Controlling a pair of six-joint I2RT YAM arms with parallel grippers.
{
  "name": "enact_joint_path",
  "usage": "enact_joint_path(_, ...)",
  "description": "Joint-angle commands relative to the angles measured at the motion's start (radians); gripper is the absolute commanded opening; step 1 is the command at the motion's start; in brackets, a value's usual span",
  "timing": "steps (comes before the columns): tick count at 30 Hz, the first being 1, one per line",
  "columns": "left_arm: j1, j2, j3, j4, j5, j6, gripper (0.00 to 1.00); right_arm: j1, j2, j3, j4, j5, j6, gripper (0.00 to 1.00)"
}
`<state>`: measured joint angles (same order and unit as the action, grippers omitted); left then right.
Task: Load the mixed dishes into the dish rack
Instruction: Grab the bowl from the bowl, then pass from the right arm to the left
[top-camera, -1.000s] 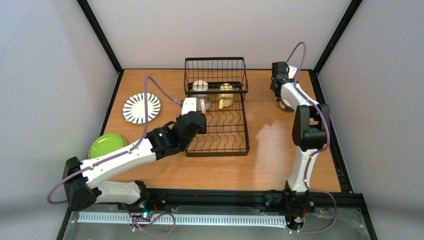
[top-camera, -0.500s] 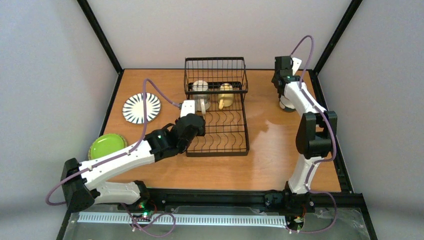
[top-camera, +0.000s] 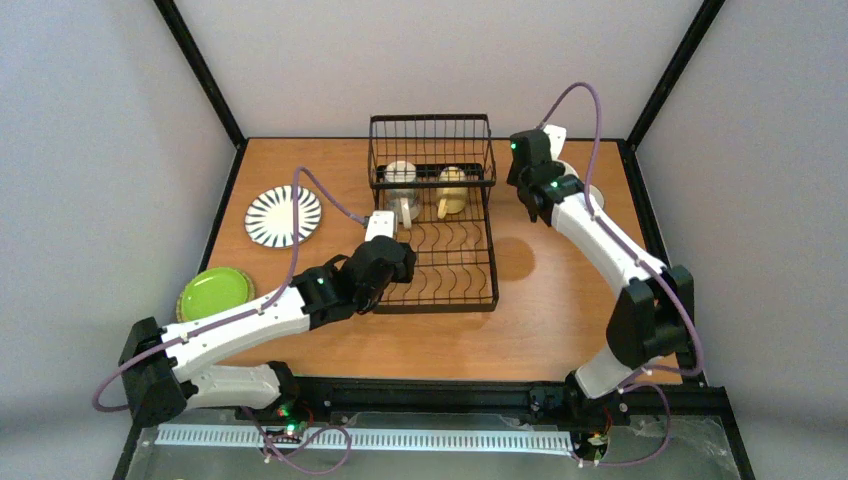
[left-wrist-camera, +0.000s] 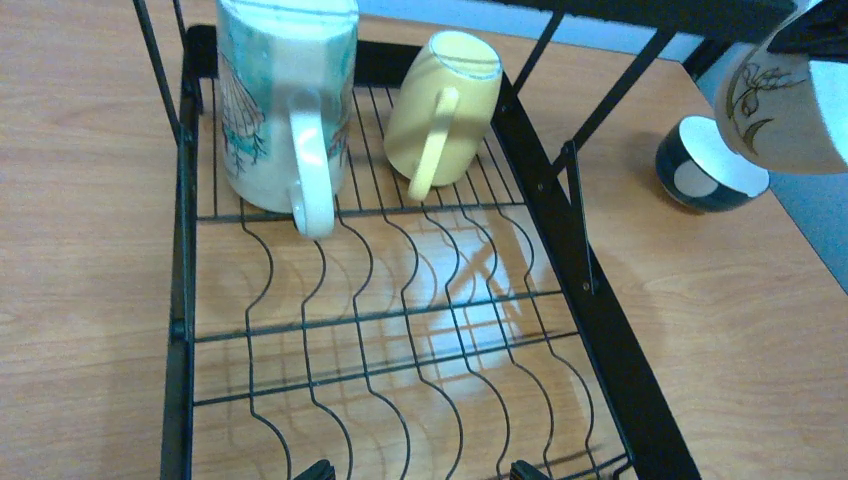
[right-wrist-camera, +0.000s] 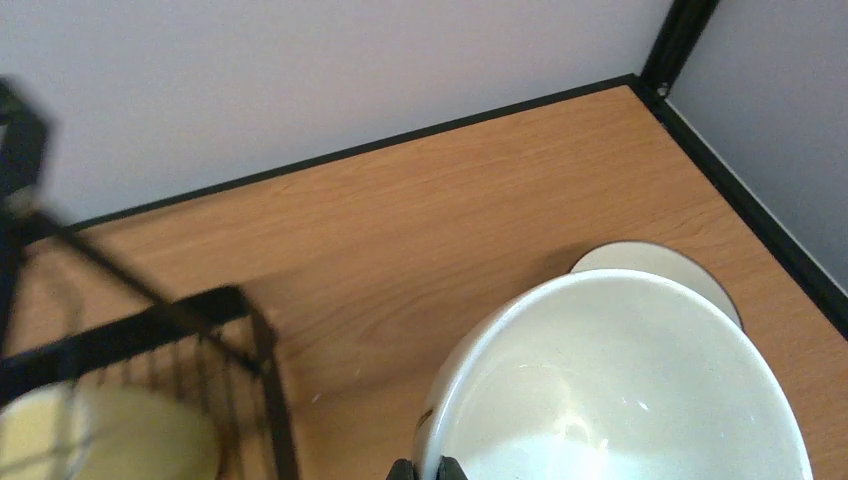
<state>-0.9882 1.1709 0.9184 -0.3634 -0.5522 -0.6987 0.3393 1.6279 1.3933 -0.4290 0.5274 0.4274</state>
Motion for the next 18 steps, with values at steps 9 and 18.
enact_joint_path(9, 0.005, -0.232, -0.170, 0.071, 0.032, -0.069, 1.00, 0.350, -0.388, -0.155, -0.133, 0.015, -0.038, 0.02)
enact_joint_path(18, 0.005, -0.315, -0.113, -0.112, 0.001, -0.090, 1.00, 0.709, -0.530, -0.288, -0.253, -0.066, -0.117, 0.02)
